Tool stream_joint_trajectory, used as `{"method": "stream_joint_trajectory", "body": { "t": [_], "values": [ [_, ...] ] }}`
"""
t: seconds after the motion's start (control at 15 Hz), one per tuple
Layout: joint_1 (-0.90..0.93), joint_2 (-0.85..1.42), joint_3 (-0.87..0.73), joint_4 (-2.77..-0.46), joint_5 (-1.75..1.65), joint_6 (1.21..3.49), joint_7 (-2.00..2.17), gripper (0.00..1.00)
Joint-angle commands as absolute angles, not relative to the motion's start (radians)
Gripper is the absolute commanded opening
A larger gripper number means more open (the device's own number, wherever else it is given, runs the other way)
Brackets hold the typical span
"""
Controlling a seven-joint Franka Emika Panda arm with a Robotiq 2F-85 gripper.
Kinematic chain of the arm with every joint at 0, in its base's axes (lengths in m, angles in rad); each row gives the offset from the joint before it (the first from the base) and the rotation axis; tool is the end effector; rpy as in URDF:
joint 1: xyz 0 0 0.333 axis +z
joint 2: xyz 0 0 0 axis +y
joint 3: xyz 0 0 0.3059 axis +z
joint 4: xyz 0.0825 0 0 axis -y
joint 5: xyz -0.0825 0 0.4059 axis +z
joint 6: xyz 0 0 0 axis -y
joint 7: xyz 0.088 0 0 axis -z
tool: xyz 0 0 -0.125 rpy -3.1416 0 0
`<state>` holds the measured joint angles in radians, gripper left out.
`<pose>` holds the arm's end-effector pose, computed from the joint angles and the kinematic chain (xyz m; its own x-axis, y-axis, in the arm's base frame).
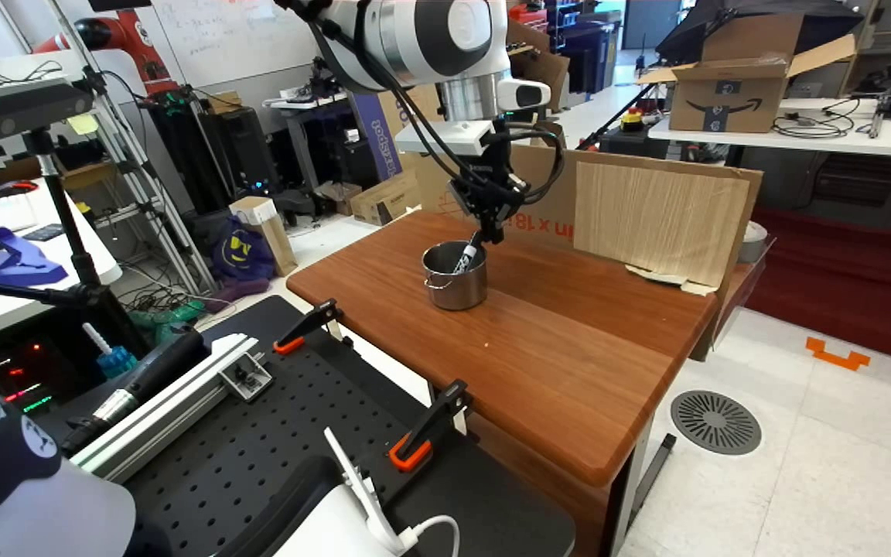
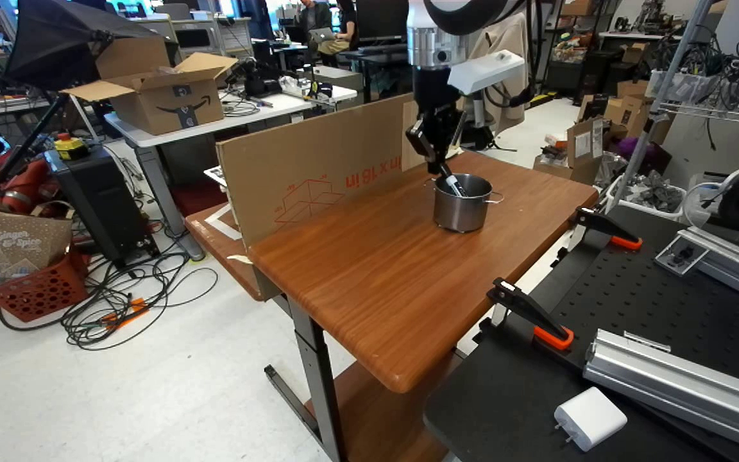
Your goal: Remove the marker from the silver pot and place it on the table
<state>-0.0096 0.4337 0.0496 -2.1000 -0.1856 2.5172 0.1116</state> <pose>0.5885 0.0241 0.1637 0.9971 0.0749 -0.0113 0.0756 -0.9934 0.0868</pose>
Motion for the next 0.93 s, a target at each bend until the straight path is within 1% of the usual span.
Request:
{"method": "stream_joint_trajectory", "body": {
  "t": [0.0,0.47,0.53,0.6,0.67,0.73,0.87],
  "values": [
    [0.015,0.441,0.029,-2.089,-0.16,2.516,0.082,0.48],
    [0.016,0.436,0.035,-2.106,-0.158,2.518,0.062,0.98],
    [0.017,0.433,0.036,-2.111,-0.157,2.52,0.058,1.0],
    [0.016,0.431,0.038,-2.115,-0.155,2.523,0.052,0.64],
    [0.018,0.43,0.037,-2.118,-0.158,2.526,0.051,0.68],
    [0.02,0.43,0.036,-2.12,-0.159,2.527,0.049,0.68],
    [0.023,0.432,0.036,-2.12,-0.161,2.527,0.048,0.53]
  ]
}}
